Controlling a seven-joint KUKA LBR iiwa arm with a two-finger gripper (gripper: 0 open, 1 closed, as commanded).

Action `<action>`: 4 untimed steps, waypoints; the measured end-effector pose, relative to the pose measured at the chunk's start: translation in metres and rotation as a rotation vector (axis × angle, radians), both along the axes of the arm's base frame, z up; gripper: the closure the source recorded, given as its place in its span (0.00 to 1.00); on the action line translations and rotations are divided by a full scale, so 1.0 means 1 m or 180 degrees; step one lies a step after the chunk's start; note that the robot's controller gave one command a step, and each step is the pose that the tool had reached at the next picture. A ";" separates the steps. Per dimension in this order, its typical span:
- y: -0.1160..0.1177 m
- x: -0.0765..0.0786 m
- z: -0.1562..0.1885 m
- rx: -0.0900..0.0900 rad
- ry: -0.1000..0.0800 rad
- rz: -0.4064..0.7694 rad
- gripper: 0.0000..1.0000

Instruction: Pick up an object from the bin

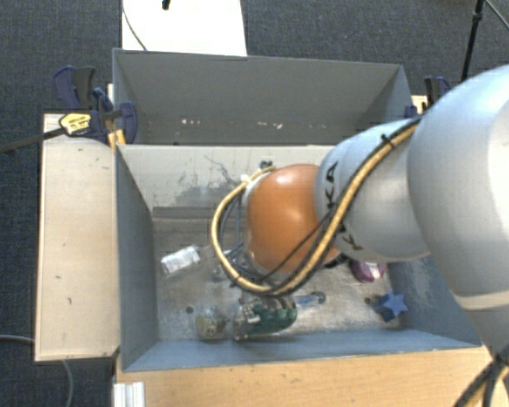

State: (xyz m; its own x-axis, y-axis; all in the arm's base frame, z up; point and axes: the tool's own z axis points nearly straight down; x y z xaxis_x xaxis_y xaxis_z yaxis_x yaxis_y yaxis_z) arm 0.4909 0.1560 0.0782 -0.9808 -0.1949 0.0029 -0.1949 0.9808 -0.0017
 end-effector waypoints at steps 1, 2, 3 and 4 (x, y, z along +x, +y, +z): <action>0.002 0.000 0.002 0.0010 -0.0007 -0.0013 1.00; 0.002 0.001 0.002 0.0010 -0.0006 -0.0025 0.00; 0.002 0.000 0.002 0.0010 -0.0004 -0.0044 1.00; 0.002 0.000 0.002 0.0010 -0.0004 -0.0046 0.00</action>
Offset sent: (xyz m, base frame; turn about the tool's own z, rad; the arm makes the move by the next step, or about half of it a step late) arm 0.0000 0.0000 0.0000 0.0000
